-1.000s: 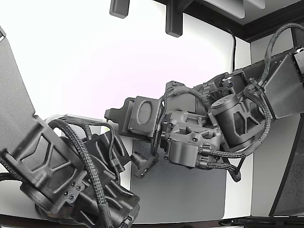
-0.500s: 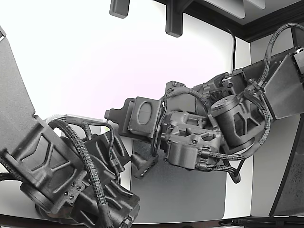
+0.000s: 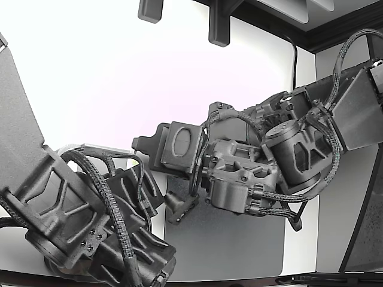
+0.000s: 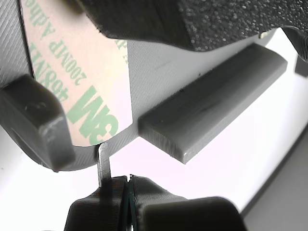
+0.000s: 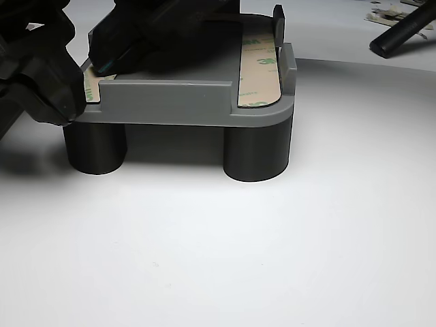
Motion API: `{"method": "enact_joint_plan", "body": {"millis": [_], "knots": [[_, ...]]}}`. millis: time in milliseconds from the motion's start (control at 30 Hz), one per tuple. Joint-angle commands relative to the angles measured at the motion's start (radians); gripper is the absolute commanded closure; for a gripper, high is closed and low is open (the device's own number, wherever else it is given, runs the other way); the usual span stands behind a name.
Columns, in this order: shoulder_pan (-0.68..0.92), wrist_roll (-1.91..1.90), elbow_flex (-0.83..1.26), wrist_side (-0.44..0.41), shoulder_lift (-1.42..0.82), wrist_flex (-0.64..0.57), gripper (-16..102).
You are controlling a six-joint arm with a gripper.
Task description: Peel off protective film from adhesive tape.
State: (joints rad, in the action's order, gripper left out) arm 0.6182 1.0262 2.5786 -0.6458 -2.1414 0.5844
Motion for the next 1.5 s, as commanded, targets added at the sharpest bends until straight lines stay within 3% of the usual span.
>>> {"method": "enact_joint_plan", "body": {"millis": [0, 1467], "knots": [[-0.006, -0.002, -0.034, -0.005, -0.014, -0.006, 97], [-0.005, -0.012, -0.051, -0.009, 0.000, 0.009, 97]]}}
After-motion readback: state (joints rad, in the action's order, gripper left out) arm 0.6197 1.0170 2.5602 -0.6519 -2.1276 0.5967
